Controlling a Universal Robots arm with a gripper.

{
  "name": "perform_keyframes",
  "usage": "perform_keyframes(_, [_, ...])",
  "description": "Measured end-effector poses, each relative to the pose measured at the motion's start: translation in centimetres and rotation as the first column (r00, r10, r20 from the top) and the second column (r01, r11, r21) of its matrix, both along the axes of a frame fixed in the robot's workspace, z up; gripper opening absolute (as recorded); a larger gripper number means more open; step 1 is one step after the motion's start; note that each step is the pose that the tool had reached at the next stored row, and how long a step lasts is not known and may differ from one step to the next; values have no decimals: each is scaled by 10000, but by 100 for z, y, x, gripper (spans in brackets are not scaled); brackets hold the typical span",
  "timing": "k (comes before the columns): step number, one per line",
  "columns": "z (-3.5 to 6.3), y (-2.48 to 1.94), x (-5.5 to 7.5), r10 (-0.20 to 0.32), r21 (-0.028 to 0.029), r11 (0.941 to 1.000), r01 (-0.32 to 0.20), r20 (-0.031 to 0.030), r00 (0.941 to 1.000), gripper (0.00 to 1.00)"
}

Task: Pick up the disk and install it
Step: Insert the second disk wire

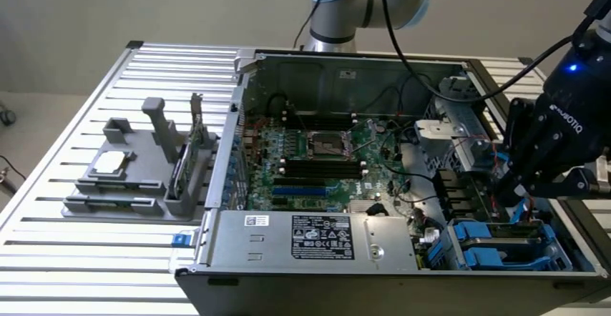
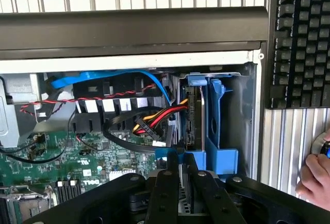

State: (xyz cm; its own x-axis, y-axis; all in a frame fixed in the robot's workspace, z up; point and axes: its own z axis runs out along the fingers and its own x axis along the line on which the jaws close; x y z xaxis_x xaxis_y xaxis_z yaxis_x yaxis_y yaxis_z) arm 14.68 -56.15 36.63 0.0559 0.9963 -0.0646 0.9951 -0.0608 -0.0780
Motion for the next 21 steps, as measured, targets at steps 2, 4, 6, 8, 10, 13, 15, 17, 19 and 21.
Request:
perform_keyframes(2, [-14, -45, 2, 1, 82, 10000, -1, 0, 10000, 16])
perform_keyframes(4, [-33, -80, 6, 1, 142, 9999, -1, 0, 10000, 16])
perform_keyframes(6, [-53, -107, 9, 2, 189, 9998, -2, 0, 10000, 16])
perform_keyframes(8, [-72, -129, 16, 5, 218, 9998, -5, 0, 10000, 16])
perform_keyframes(10, [-93, -144, 22, 8, 244, 9997, -8, 0, 10000, 16])
perform_keyframes(13, [-122, -162, 31, 18, 280, 9996, -18, 0, 10000, 16])
perform_keyframes(15, [-138, -169, 38, 30, 307, 9995, -30, 0, 10000, 16])
perform_keyframes(17, [-152, -174, 46, 45, 332, 9994, -45, 1, 10000, 16])
perform_keyframes(19, [-164, -176, 49, 56, 349, 9994, -56, 3, 10000, 16])
perform_keyframes(21, [-176, -177, 53, 67, 365, 9993, -67, 6, 10000, 16])
